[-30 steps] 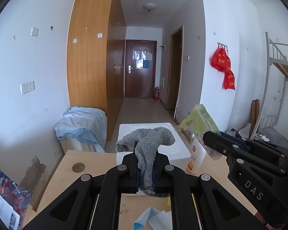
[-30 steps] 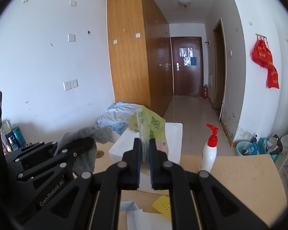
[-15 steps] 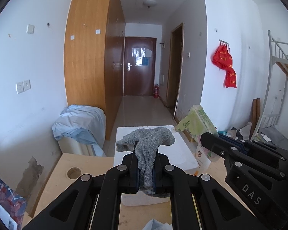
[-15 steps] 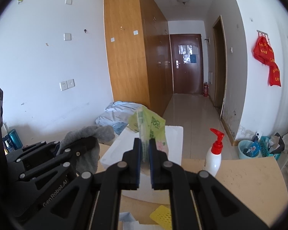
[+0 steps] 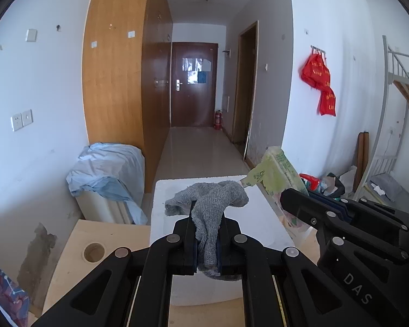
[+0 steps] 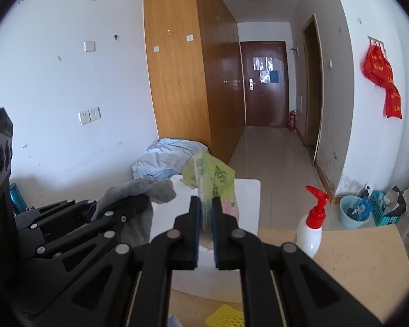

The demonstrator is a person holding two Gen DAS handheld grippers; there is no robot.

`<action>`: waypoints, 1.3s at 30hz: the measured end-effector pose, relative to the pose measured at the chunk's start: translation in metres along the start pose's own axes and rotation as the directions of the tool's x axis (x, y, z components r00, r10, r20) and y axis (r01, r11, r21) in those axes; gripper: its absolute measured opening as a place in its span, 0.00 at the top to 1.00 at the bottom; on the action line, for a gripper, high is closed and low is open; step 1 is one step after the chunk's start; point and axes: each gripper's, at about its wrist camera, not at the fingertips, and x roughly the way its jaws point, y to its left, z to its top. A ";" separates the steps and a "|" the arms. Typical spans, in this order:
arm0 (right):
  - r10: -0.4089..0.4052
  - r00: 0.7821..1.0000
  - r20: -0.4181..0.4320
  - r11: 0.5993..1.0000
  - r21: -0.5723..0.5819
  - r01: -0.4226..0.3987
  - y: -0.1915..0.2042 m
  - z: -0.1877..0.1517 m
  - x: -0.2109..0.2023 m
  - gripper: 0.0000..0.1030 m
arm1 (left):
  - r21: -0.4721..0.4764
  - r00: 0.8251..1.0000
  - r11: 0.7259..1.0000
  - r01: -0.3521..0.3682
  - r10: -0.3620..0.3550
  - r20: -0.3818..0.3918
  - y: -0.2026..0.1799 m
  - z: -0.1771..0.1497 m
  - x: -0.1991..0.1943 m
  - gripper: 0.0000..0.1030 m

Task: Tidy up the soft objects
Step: 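Carry the sock and tissue pack over the white foam box with both grippers, then open the left gripper to drop the grey sock into the foam box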

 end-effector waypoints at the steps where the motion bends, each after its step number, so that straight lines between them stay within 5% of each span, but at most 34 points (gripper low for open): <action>1: -0.001 1.000 -0.001 1.000 0.000 0.001 -0.001 0.000 0.001 0.89 | 0.000 1.000 1.000 0.002 -0.002 -0.004 0.000 0.000 0.003 0.91; 37: -0.029 0.999 -0.016 1.000 0.007 0.029 -0.008 0.003 0.014 0.90 | 0.034 1.000 0.999 -0.023 0.023 -0.019 -0.003 -0.002 0.040 0.87; 39: -0.031 0.999 -0.014 1.000 0.004 0.031 -0.008 0.002 0.015 0.90 | 0.033 0.999 0.999 -0.020 0.021 -0.026 -0.003 -0.001 0.041 0.71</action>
